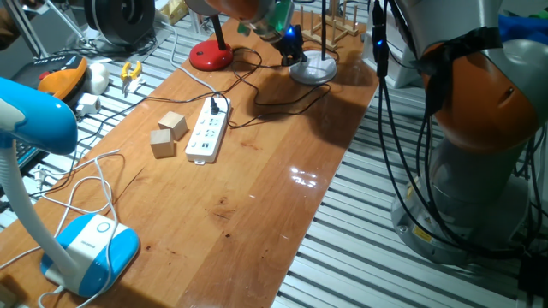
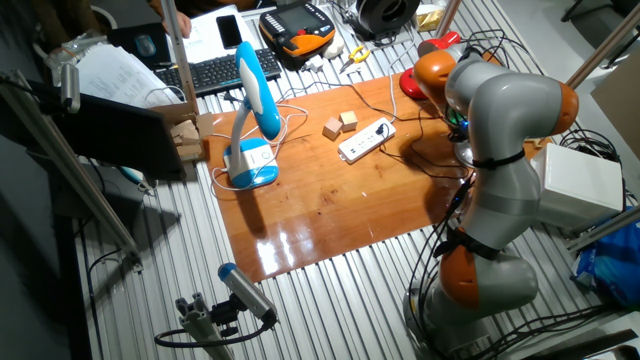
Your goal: Plug in the power cord of the desk lamp, turn on the socket, and light up the desk lamp
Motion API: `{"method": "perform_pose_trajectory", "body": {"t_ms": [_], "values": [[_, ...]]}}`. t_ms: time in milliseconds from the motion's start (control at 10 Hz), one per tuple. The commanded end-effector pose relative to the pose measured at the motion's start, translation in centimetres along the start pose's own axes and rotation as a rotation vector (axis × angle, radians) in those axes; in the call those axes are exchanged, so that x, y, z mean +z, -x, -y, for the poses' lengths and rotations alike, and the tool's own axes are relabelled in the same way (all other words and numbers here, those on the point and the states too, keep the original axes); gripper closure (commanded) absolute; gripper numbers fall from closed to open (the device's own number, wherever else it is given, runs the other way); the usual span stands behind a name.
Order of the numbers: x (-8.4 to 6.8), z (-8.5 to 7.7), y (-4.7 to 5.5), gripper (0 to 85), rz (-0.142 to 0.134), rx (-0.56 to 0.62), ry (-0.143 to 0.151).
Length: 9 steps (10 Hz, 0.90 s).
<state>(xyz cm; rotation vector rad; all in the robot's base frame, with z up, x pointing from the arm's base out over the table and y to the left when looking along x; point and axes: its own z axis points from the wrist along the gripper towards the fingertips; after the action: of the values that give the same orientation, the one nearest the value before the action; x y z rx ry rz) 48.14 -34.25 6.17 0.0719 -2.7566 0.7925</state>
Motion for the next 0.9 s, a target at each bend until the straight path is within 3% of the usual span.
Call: {"method": "perform_pose_trajectory", "body": {"t_ms": [0, 700, 800], "values": [[0.13, -0.06, -0.01, 85.0, 0.002, 0.001, 0.0], [0.44, 0.12, 0.19, 85.0, 0.01, -0.002, -0.009], [0.29, 0.12, 0.16, 85.0, 0.003, -0.007, 0.006]]}}
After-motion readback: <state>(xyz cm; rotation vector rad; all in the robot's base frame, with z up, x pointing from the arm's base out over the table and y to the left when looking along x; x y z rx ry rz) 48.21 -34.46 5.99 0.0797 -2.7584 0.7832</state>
